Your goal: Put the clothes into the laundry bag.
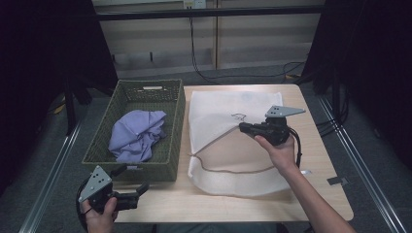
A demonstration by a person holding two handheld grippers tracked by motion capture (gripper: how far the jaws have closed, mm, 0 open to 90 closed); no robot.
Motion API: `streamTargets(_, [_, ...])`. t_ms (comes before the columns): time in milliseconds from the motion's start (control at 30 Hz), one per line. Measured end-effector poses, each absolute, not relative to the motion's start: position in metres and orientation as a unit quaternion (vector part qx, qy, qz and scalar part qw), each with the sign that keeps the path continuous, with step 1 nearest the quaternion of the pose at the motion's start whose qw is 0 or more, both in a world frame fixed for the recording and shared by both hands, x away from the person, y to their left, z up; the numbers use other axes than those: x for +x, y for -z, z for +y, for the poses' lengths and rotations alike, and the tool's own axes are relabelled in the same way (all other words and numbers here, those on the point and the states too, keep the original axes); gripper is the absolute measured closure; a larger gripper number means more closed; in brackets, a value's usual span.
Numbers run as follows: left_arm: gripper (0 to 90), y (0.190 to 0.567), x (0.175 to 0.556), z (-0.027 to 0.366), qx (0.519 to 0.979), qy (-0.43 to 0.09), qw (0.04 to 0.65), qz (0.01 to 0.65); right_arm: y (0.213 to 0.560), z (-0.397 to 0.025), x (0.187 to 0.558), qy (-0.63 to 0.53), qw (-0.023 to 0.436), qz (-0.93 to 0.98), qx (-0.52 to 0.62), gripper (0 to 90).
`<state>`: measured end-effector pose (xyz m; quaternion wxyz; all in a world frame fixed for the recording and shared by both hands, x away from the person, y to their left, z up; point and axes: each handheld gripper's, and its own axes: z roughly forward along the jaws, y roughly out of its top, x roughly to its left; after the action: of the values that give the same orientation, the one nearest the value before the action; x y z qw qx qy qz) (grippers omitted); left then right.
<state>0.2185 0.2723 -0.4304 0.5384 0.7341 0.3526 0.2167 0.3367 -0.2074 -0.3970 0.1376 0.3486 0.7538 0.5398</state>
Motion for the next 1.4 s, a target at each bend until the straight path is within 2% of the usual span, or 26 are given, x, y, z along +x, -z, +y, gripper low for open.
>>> streamTargets(700, [3.2, 0.424, 0.223, 0.276, 0.718, -0.219, 0.553, 0.362, 0.388, -0.211, 0.349, -0.567, 0.142, 0.727, 0.36, 89.3])
streamTargets(767, [4.3, 0.42, 0.226, 0.277, 0.725, -0.198, 0.554, 0.358, 0.388, -0.21, 0.349, -0.566, 0.141, 0.729, 0.357, 89.3])
streamTargets(867, [5.7, 0.417, 0.227, 0.278, 0.723, -0.214, 0.547, 0.364, 0.39, -0.21, 0.349, -0.564, 0.141, 0.731, 0.357, 89.2])
streamTargets(1000, [7.2, 0.412, 0.236, 0.288, 0.721, -0.207, 0.543, 0.379, 0.392, -0.21, 0.348, -0.56, 0.142, 0.734, 0.357, 89.3])
streamTargets(1033, [11.3, 0.41, 0.242, 0.291, 0.712, -0.198, 0.542, 0.4, 0.391, -0.21, 0.347, -0.557, 0.139, 0.737, 0.357, 89.3])
streamTargets(1167, [11.6, 0.408, 0.254, 0.295, 0.725, -0.191, 0.523, 0.406, 0.39, -0.214, 0.347, -0.561, 0.14, 0.733, 0.358, 89.2])
streamTargets(1267, [11.9, 0.402, 0.26, 0.296, 0.736, -0.204, 0.509, 0.398, 0.391, -0.214, 0.348, -0.561, 0.137, 0.734, 0.358, 89.3])
streamTargets(1400, [9.1, 0.394, 0.275, 0.298, 0.732, -0.21, 0.498, 0.415, 0.392, -0.213, 0.348, -0.56, 0.136, 0.736, 0.355, 89.3])
